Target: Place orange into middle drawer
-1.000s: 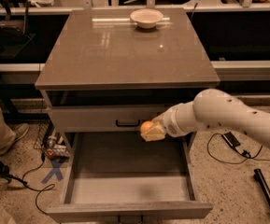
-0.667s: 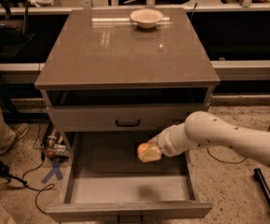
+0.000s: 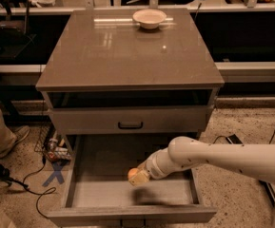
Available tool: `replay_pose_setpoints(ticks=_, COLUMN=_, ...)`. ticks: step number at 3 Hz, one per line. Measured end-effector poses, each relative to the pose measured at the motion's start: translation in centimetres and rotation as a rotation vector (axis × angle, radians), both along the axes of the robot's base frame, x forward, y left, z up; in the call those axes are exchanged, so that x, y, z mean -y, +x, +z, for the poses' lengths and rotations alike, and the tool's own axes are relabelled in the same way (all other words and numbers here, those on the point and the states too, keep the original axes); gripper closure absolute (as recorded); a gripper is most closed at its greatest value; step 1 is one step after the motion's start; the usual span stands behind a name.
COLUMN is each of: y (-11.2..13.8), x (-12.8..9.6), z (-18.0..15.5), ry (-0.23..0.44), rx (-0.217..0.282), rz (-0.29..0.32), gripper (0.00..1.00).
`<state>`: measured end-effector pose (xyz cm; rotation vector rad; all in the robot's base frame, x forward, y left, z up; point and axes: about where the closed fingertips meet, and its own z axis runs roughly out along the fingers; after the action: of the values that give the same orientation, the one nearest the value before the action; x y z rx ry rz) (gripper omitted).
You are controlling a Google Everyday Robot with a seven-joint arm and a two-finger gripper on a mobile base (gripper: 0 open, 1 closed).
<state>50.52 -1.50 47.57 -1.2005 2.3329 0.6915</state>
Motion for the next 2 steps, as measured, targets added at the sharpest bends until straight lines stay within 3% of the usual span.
replay_pose_setpoints(ticks=1, y=-0.5, x=-2.8, z=-4.2, ry=0.038, rx=-0.036, rz=-0.033, gripper=0.74)
replay_pose_setpoints(ticks=2, y=-0.8, x=-4.0, z=-6.0, ry=0.059, rx=-0.045, rz=-0.062, gripper=0.50)
